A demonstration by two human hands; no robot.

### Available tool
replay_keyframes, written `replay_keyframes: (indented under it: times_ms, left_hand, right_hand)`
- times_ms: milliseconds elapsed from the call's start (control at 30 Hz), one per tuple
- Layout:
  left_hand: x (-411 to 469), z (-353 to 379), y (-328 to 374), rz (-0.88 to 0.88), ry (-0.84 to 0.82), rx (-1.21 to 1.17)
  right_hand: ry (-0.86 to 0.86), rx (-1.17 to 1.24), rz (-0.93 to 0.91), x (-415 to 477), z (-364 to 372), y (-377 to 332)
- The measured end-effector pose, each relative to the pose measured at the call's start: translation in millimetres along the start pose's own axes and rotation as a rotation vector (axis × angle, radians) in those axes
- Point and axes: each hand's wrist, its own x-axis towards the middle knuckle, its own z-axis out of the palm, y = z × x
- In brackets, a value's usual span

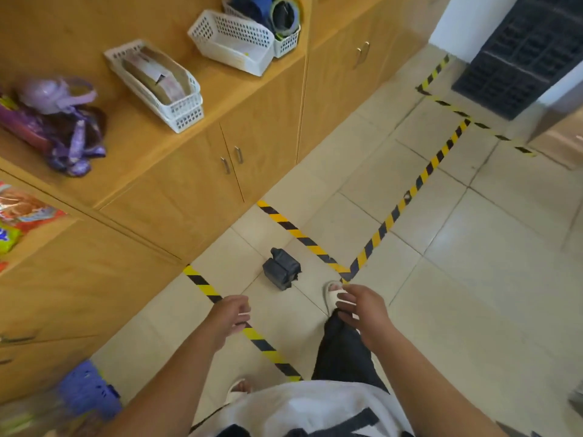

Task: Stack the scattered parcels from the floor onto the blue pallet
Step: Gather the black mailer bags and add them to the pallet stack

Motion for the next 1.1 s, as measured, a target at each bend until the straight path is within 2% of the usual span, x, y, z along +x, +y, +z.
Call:
replay_keyframes:
  times_ms: [100,200,367,467,567,700,800,967,1100]
  left_hand:
    - [16,29,15,-0.098,0.117,-0.022]
    - [22,59,22,-0.197,0.161,0.121]
    - [81,94,49,-0.174,0.138,0.266]
    - [140,108,45,-0.205,0.211,0.210]
    - [207,128,36,-0.244,0.226,0.220]
    - [322,143,9,-0.283,0.262,0.220]
    - [397,152,-9,-0.296,0.343,0.114]
    - [461,176,-29,-0.207,0.453,0.053]
    - [480,182,-39,-0.216,0.480,0.016]
  right_hand:
    - [-0.076,-0.114,0.063,61,-1,-54]
    - [-0.162,-0.240,0.161,121,-2,-94]
    - [-0.284,-0.375,0.267,214,17,-124]
    - [-0.306,-0.342,0.395,263,29,-112]
    - [-0.307,-0.390,0.438,318,43,-89]
    - [-0.287,-0.491,0.451,394,57,-48]
    - [-0.227,-0.597,0.390,442,58,-19]
    - [-0.193,-0.590,0.433,476,47,2]
    - [-0.074,-0.633,0.395,474,31,18]
